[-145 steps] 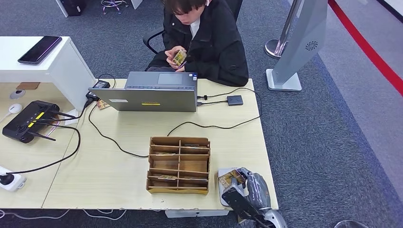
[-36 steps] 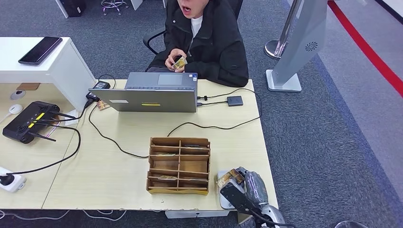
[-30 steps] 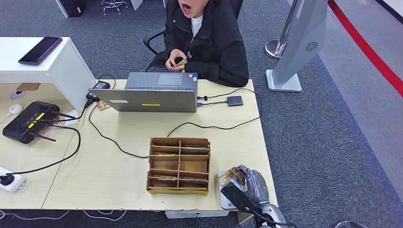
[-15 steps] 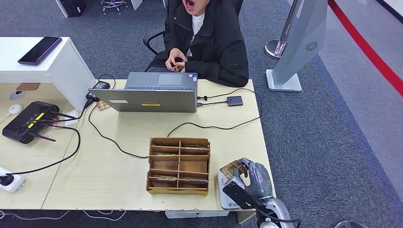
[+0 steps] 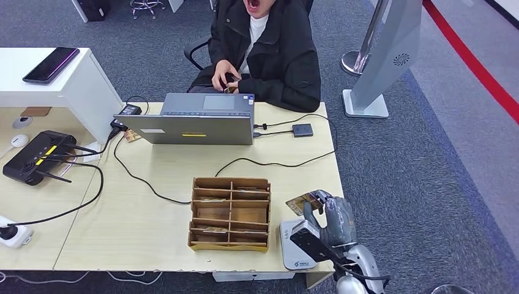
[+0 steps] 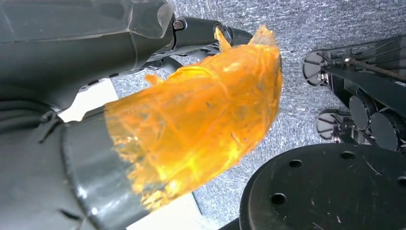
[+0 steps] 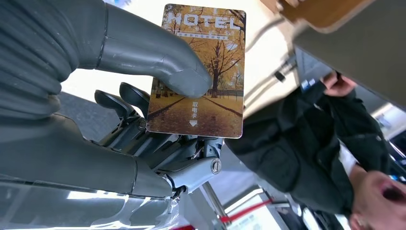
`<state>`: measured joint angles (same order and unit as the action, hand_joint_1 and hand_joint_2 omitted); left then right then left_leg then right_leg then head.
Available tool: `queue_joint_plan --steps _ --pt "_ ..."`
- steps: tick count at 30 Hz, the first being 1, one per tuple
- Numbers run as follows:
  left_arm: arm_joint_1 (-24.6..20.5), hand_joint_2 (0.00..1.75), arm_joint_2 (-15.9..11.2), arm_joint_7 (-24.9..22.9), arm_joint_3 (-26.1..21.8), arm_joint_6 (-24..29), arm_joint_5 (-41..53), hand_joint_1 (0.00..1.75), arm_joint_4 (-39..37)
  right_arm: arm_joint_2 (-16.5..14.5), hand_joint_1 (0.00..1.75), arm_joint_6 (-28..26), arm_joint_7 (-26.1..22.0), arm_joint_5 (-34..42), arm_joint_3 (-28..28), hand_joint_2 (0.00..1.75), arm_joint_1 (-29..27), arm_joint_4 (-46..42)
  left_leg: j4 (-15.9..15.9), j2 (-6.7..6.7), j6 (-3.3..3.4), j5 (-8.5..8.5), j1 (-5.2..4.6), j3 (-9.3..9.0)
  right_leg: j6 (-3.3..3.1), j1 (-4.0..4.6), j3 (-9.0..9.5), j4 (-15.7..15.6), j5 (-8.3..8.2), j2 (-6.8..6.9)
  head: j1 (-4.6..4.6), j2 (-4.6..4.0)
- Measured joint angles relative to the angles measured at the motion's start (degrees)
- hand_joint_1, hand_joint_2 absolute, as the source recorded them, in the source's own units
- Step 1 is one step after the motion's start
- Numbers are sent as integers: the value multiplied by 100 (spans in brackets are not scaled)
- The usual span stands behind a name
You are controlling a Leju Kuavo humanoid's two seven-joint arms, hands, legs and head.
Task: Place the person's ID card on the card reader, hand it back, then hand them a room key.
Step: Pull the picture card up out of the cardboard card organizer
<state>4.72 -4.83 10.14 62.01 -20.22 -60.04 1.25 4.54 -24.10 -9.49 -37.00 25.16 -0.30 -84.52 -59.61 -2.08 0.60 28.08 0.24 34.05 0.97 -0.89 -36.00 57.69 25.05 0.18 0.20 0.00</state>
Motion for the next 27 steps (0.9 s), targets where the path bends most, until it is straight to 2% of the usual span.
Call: queue_joint_plan --steps 27 --pt "6 0 -36 61 -680 -11 792 0 0 9 175 -493 -364 -134 57 175 409 -566 3 1 0 0 0 -1 -1 0 0 1 1 1 0 0"
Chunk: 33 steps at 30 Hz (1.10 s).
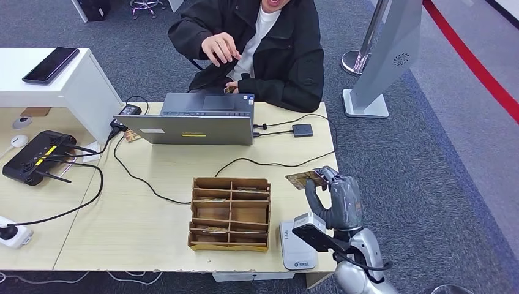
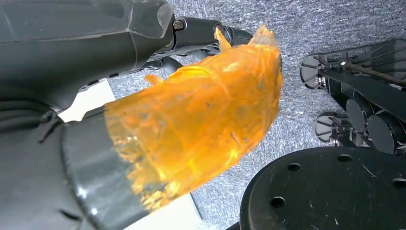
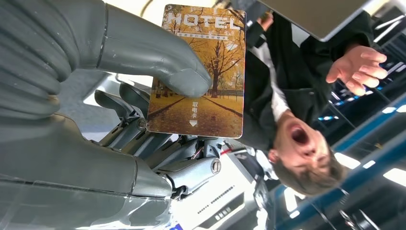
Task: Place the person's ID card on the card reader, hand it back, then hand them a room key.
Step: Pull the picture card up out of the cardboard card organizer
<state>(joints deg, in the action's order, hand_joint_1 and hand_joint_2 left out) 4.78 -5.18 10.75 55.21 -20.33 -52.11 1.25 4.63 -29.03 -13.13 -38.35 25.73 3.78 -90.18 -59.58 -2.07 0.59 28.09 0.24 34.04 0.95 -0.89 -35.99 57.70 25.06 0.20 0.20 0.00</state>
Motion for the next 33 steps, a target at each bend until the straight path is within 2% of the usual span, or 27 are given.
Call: queue_joint_plan --steps 7,16,22,26,33 --pt "-2 0 -8 2 -122 -31 187 0 0 -4 175 -70 -51 -149 127 175 196 -59 0 0 0 0 0 0 0 0 0 0 0 0 1 0" --pt "-11 0 -43 1 -263 -45 455 0 0 -19 175 -262 32 -692 319 175 491 -57 0 0 0 0 0 -1 0 0 0 1 0 0 1 0" --pt "-24 0 -63 -1 -336 -52 638 0 0 -61 175 -540 162 -1254 399 175 628 -3 0 0 0 0 0 -1 0 0 0 1 0 0 1 0" --pt "-56 0 -85 -27 -388 -52 795 0 0 -103 175 -715 418 -1932 440 175 741 68 0 0 0 -1 0 -2 0 0 0 1 0 0 1 0" --pt "-115 0 -107 -55 -454 -52 965 0 0 -162 175 -747 721 -2541 496 175 902 212 0 0 0 -1 0 -2 -1 0 0 2 0 1 1 0"
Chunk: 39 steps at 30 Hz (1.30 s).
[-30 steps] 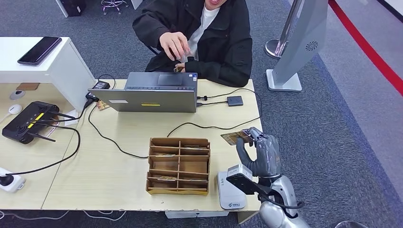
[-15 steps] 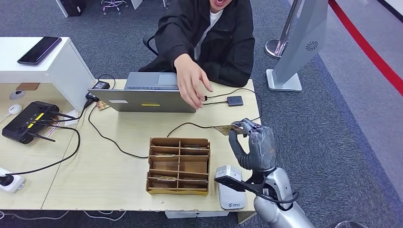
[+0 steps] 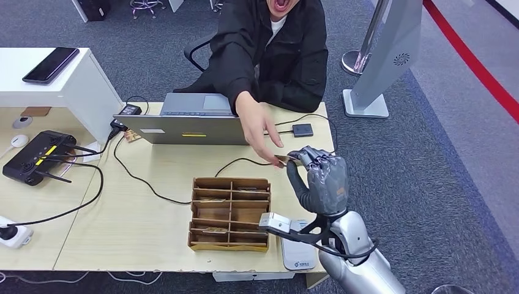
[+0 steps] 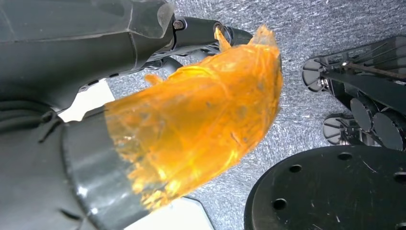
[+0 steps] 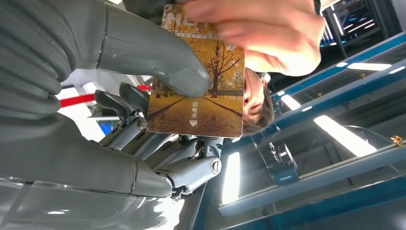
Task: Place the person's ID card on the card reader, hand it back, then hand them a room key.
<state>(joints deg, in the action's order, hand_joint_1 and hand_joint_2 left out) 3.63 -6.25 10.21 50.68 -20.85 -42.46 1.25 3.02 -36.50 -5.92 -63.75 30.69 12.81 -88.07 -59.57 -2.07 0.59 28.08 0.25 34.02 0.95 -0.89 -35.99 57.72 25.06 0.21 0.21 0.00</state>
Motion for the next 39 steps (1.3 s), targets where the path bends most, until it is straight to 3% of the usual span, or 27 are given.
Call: queue_joint_plan --steps 6,7,10,11,26,34,36,38,39 --pt "-31 0 -8 -16 -65 -2 111 0 0 -45 172 -2 221 -495 57 175 149 159 0 0 0 0 0 0 0 0 0 0 0 0 1 0" --pt "-39 0 -10 -17 -71 -3 122 0 0 -50 156 -3 243 -545 69 175 171 185 0 0 0 0 0 0 0 0 0 0 0 0 1 0" --pt "-62 0 -19 -19 -77 -6 148 0 0 -67 29 -7 288 -643 115 175 215 259 0 0 0 0 0 0 0 0 0 0 0 0 0 0" --pt "-68 0 -23 -21 -77 -7 153 0 0 -73 1 -8 298 -657 129 175 221 282 0 0 0 0 0 0 0 0 0 0 0 0 -1 0" --pt "-79 0 -36 -52 -155 -5 251 0 0 -96 0 -31 398 -584 226 175 232 353 0 0 0 0 0 0 0 0 0 0 0 0 1 0" --pt "-76 0 -27 -40 -343 28 275 0 0 -96 0 20 -114 1062 241 175 120 185 0 0 0 0 0 -1 0 0 -1 0 1 0 0 0" --pt "-149 0 49 70 -377 362 406 0 3 -103 0 62 -236 1398 226 87 31 92 -1 4 0 0 -6 -3 0 -3 -3 -2 0 6 -1 0" --pt "-359 0 270 -19 -332 1532 713 0 79 -144 0 142 -295 1589 161 0 -114 -41 -1 24 7 -6 -14 1 2 -11 -2 -3 0 30 -2 0" --pt "-495 0 411 -178 -283 2460 858 0 153 -174 0 187 -304 1635 122 0 -193 -115 0 36 11 -9 -16 4 3 -14 1 -2 0 44 -1 0"
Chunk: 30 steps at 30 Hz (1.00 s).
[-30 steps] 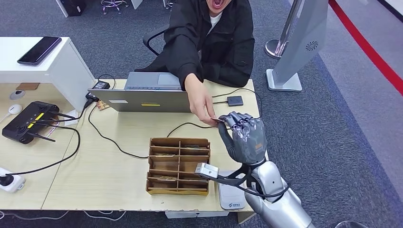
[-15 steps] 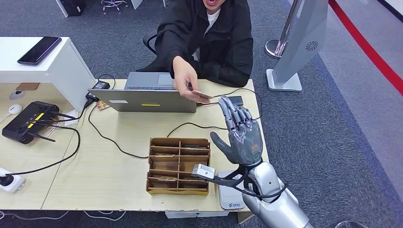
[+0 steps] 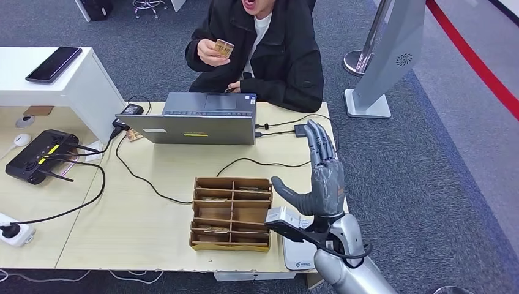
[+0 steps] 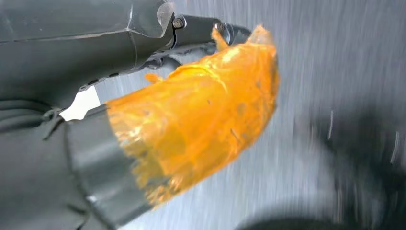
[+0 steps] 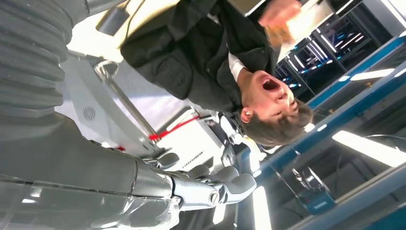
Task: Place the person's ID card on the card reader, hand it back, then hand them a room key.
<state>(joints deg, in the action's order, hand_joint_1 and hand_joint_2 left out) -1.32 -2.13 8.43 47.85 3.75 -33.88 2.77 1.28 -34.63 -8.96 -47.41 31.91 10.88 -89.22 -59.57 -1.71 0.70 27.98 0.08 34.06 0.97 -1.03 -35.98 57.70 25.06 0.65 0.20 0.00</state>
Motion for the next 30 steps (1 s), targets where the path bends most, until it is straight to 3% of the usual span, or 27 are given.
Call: queue_joint_plan --steps 3,5,10,30 --pt "-386 0 380 -320 131 2802 160 0 247 -74 0 98 -14 176 -102 0 -178 -201 1 12 5 -3 2 1 3 -3 12 1 -3 13 6 0" --pt "-550 0 513 -312 168 3455 154 0 347 -95 0 136 -45 318 -181 0 -246 -278 1 -3 5 -1 2 -8 5 -7 15 1 -6 1 4 0" --pt "-682 0 561 -191 201 3074 92 0 472 -102 0 173 -168 626 -351 0 -340 -345 0 -13 4 1 -1 -19 5 -5 15 1 -5 -15 2 0" --pt "-725 0 561 -97 205 3068 -39 0 577 -102 0 449 -349 1117 -499 0 -588 -387 2 -10 0 6 1 -18 7 -3 15 1 3 -16 2 0"
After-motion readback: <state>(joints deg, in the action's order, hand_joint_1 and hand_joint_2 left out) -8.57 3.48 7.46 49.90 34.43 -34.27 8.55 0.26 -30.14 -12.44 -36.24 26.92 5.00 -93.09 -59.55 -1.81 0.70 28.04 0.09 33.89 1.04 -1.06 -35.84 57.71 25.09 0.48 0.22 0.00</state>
